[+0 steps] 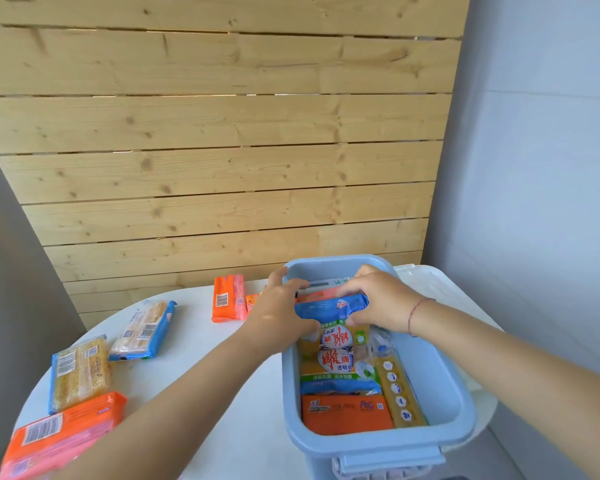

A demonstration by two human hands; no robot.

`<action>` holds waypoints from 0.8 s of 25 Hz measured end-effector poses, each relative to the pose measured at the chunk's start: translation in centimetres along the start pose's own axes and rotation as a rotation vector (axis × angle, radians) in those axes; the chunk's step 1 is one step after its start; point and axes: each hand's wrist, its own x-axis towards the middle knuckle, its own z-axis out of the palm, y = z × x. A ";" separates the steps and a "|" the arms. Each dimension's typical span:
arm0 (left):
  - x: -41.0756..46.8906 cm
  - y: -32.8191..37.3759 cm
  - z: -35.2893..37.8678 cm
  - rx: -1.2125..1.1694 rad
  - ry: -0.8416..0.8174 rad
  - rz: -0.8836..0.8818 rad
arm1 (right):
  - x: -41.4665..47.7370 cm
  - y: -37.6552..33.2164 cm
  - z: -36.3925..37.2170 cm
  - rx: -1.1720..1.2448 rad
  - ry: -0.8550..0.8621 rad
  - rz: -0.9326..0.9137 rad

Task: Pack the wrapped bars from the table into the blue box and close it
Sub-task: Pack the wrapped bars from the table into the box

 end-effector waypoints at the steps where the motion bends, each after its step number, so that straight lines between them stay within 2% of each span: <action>1: 0.2 0.3 -0.1 0.056 0.002 -0.017 | 0.1 -0.2 0.2 -0.093 0.072 0.016; 3: 0.6 1.0 -0.2 0.191 -0.025 -0.038 | 0.1 -0.4 0.5 -0.203 0.159 0.017; 9: 1.3 3.2 -0.3 0.465 -0.070 -0.137 | -0.1 -0.6 1.6 -0.218 0.104 -0.037; 11: 1.4 2.5 0.4 0.371 -0.029 -0.059 | -0.2 -0.7 1.5 -0.263 0.100 -0.044; 13: 1.3 0.5 0.4 -0.071 0.054 -0.029 | -0.6 -0.6 1.3 -0.284 0.094 -0.042; 15: 1.6 -2.7 -0.4 -0.503 0.327 -0.155 | -1.4 -0.4 0.9 -0.291 0.119 -0.026; 16: 2.1 -4.7 -0.8 -0.529 0.474 -0.249 | -1.8 -0.3 0.6 -0.291 0.147 -0.018; 17: 2.7 -6.8 -0.9 -0.452 0.535 -0.345 | -2.1 -0.3 0.5 -0.283 0.171 -0.011; 18: 3.3 -8.8 -0.8 -0.354 0.513 -0.423 | -2.3 -0.4 0.5 -0.261 0.192 -0.007; 20: 4.8 -11.5 -0.6 -0.187 0.345 -0.507 | -2.8 -0.8 0.6 -0.182 0.234 -0.012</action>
